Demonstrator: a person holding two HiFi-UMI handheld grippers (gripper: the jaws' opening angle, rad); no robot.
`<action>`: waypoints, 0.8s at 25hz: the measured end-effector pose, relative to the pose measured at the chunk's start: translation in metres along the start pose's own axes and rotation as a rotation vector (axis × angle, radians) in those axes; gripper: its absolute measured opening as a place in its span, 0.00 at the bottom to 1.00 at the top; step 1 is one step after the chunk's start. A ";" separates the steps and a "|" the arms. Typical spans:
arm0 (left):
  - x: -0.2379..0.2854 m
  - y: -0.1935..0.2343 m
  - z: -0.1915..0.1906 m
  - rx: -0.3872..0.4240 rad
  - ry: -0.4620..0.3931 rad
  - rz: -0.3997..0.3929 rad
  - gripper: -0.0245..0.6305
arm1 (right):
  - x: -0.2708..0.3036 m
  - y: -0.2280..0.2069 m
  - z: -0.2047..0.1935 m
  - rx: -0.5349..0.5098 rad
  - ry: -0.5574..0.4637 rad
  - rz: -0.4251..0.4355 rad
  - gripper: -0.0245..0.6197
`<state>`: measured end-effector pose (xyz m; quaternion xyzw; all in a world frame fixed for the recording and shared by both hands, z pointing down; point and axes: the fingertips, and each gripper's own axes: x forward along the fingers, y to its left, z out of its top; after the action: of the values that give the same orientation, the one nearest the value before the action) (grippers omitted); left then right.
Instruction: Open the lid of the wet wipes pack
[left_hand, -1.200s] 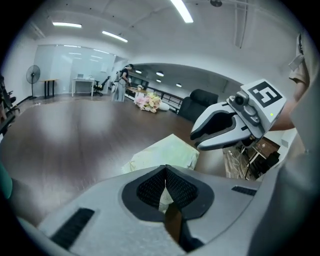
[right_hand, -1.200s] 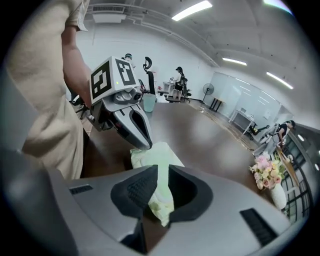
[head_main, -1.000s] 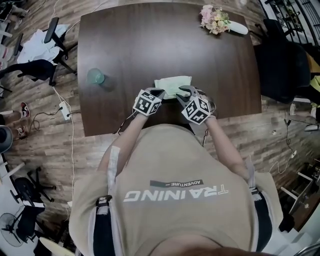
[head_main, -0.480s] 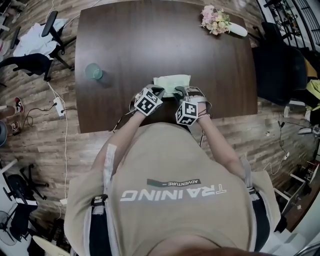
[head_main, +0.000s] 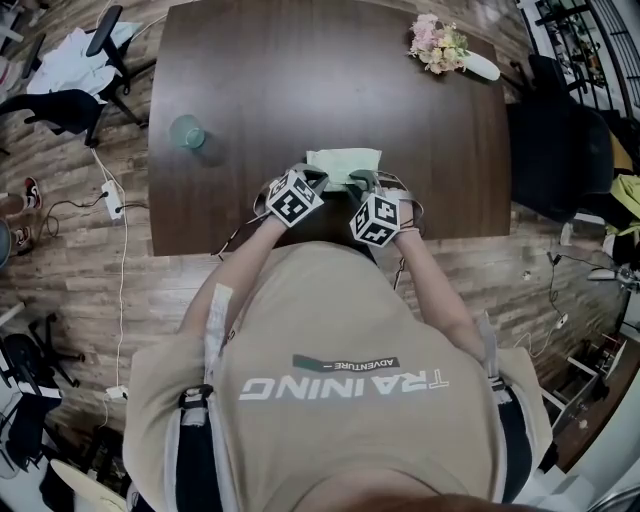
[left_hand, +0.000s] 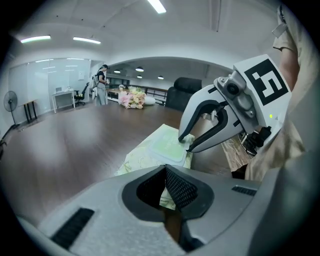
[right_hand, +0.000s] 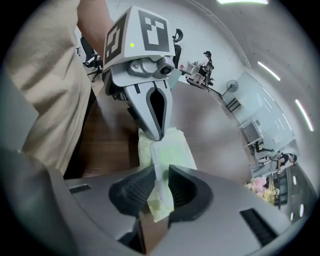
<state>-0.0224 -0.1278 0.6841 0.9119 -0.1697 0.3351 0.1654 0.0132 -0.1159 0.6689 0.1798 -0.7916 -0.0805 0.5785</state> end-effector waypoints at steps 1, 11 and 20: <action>0.000 0.001 0.000 0.002 0.002 -0.001 0.05 | 0.000 0.000 0.001 0.001 -0.001 0.010 0.17; -0.001 0.002 -0.003 0.003 0.006 0.000 0.05 | -0.015 -0.010 0.009 0.048 -0.028 0.040 0.11; 0.000 0.001 -0.002 -0.022 -0.008 -0.009 0.05 | -0.031 -0.032 0.016 0.088 -0.043 -0.016 0.10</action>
<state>-0.0240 -0.1277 0.6853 0.9121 -0.1700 0.3287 0.1764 0.0118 -0.1349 0.6260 0.2095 -0.8051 -0.0537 0.5524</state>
